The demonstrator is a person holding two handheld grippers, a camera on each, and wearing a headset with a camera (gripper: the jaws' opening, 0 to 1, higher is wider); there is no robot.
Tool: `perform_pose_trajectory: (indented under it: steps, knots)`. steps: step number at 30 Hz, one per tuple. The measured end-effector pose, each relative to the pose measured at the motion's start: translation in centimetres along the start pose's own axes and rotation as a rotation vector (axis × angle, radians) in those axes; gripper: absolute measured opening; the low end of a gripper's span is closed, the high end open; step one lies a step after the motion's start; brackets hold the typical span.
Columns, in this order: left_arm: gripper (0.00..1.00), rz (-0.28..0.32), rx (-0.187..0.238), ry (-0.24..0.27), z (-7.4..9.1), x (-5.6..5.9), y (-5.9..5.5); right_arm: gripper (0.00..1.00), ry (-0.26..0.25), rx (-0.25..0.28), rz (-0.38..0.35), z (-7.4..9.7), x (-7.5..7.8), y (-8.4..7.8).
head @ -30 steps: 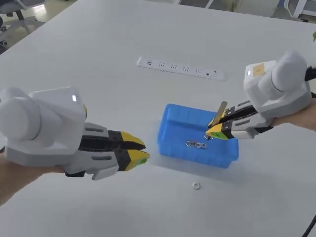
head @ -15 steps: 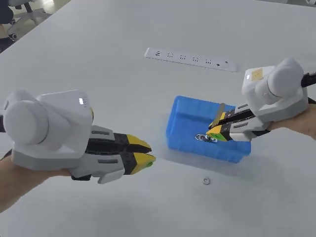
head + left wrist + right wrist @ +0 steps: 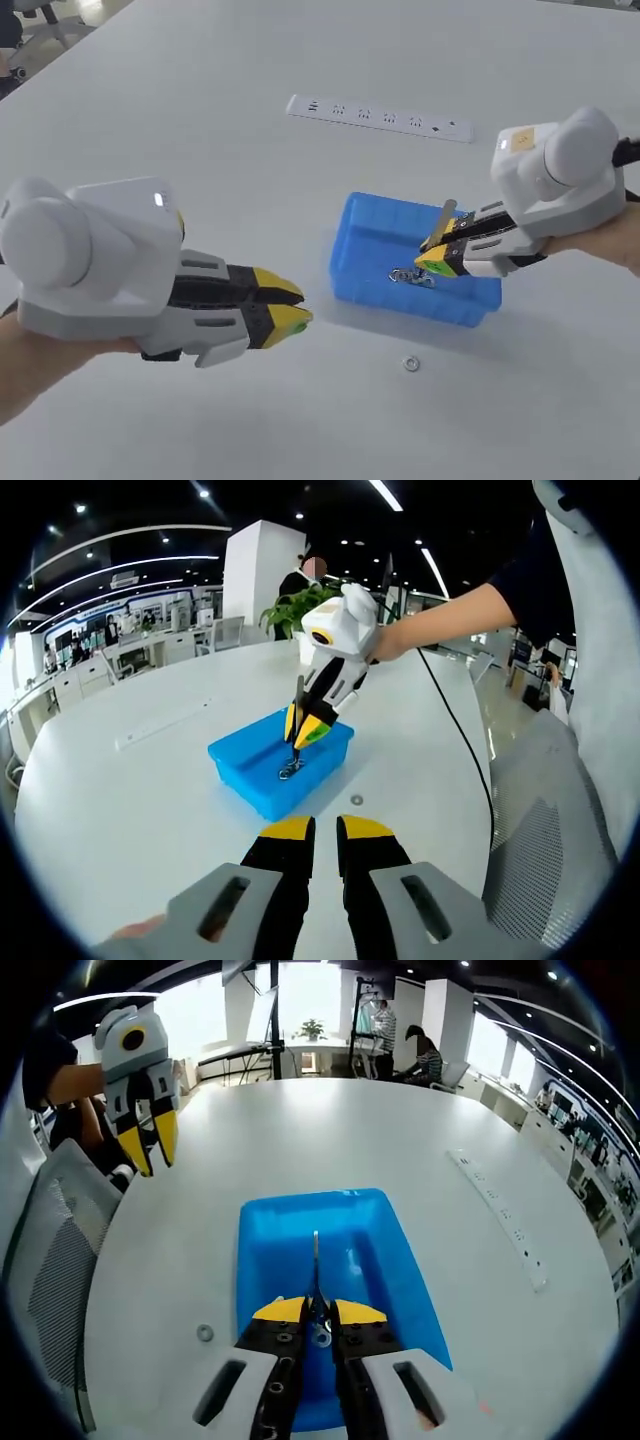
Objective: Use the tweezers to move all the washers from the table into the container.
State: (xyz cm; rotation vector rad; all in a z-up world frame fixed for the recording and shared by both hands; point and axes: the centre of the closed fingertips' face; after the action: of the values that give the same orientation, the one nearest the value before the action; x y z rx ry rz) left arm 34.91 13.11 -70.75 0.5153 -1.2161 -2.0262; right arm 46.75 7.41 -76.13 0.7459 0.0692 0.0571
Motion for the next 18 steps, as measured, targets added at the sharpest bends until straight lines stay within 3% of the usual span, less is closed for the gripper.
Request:
perform_pose_trajectory:
  steps: [8,11,18]
  knots:
    - [0.13,-0.012,0.019,0.007,0.1,-0.8,1.2,0.10,0.001,0.002,0.007,0.2,-0.2,0.4]
    - [0.14,-0.050,0.025,-0.001,-0.4,-1.2,2.4,0.10,0.003,0.001,0.018,0.3,-0.4,0.8]
    - [0.18,-0.106,0.043,-0.032,-3.6,-2.7,6.3,0.10,0.008,0.012,0.031,0.4,-0.5,1.5]
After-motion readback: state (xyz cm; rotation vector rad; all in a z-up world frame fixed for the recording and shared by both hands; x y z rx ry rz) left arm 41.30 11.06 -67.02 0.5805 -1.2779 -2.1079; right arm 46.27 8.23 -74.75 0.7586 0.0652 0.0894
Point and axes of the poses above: the centre of the closed fingertips' face, and the gripper's own axes: z roughly backward along the fingers, x roughly to its right, y roughly out of its top, and after that the axes turned 6 degrees about y, right-handed
